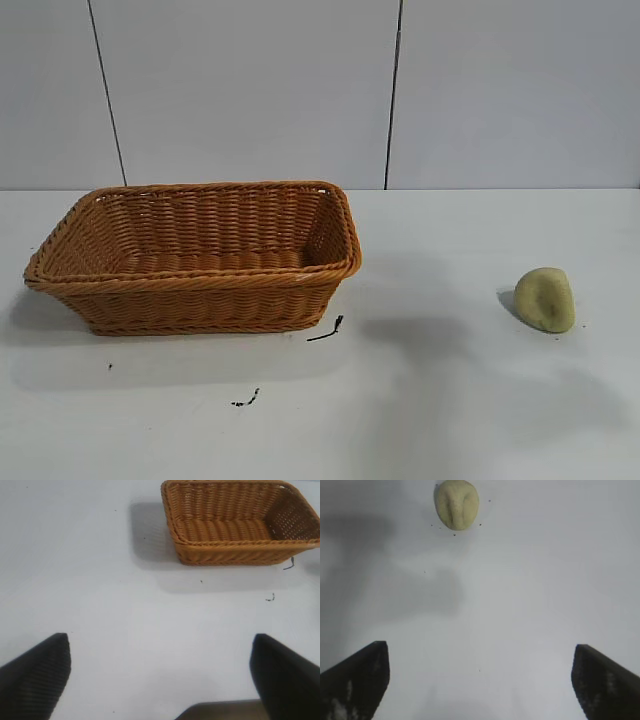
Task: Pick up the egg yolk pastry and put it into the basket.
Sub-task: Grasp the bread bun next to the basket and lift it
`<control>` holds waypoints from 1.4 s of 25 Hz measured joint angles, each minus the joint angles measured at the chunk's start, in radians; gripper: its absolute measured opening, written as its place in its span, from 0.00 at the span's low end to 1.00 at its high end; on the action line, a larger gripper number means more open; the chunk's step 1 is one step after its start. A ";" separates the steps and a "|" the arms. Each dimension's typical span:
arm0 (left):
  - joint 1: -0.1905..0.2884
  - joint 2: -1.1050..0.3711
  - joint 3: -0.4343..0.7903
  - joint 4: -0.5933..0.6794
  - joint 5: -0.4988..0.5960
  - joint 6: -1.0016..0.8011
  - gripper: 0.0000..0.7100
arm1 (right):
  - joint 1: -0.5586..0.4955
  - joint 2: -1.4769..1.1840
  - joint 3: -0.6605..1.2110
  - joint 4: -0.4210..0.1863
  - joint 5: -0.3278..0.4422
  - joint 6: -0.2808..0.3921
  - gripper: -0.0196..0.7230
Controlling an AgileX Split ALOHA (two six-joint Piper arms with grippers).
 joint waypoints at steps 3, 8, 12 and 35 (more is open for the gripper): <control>0.000 0.000 0.000 0.000 0.000 0.000 0.98 | 0.000 0.191 -0.100 0.000 -0.004 0.000 0.95; 0.000 0.000 0.000 0.000 0.000 0.000 0.98 | 0.003 0.442 -0.267 0.000 -0.006 0.000 0.95; 0.000 0.000 0.000 0.000 0.000 0.000 0.98 | 0.052 0.565 -0.365 -0.005 -0.022 0.000 0.95; 0.000 0.000 0.000 0.000 0.000 0.000 0.98 | 0.112 0.877 -0.445 -0.012 -0.172 0.015 0.95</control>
